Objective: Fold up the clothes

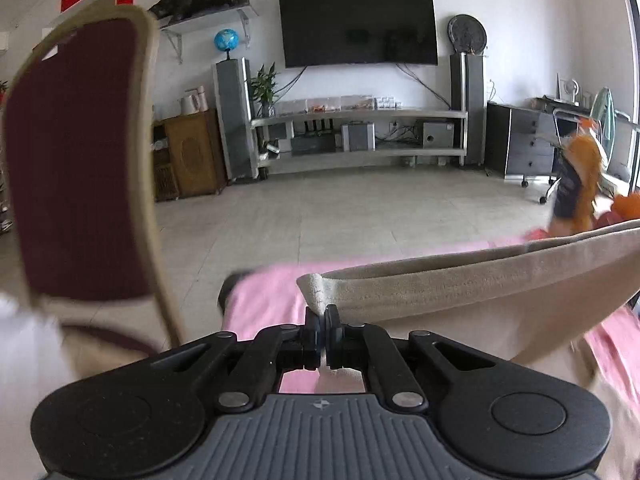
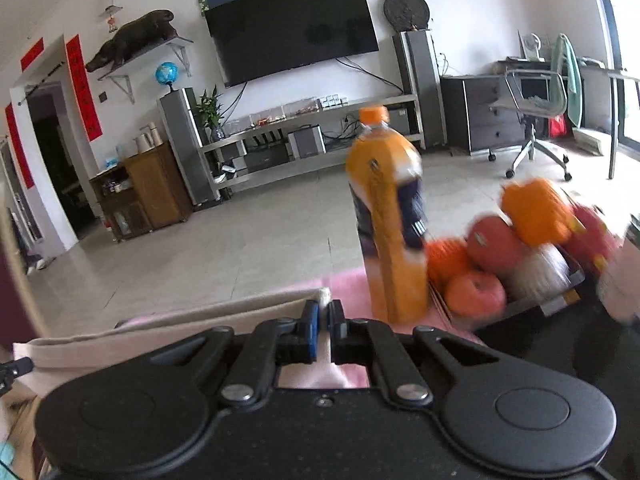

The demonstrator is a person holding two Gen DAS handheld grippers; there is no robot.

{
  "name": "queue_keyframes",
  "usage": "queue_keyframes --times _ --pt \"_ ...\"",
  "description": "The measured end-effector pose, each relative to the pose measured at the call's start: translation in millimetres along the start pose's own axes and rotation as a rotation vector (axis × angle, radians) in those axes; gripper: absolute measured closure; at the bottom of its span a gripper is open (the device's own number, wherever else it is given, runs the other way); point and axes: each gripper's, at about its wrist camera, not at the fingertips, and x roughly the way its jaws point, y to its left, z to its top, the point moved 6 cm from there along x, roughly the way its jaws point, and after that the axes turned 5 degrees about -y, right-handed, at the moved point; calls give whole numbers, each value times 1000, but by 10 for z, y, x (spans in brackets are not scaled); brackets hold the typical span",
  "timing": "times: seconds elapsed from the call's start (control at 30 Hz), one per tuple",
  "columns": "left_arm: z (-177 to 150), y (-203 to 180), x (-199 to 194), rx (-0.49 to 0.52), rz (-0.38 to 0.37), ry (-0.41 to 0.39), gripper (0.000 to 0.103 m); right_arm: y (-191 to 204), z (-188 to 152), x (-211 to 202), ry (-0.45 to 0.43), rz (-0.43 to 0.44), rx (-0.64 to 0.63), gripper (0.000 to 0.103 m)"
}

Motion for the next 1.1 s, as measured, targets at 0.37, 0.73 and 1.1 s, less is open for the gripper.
queue_keyframes --times 0.37,0.73,1.1 --pt "-1384 297 -654 -242 2 364 81 -866 -1480 -537 261 -65 211 92" --pt "-1461 279 -198 -544 -73 472 80 -802 -1728 -336 334 45 377 77" --pt "-1745 377 -273 -606 -87 559 78 -864 -1816 -314 350 -30 421 72"
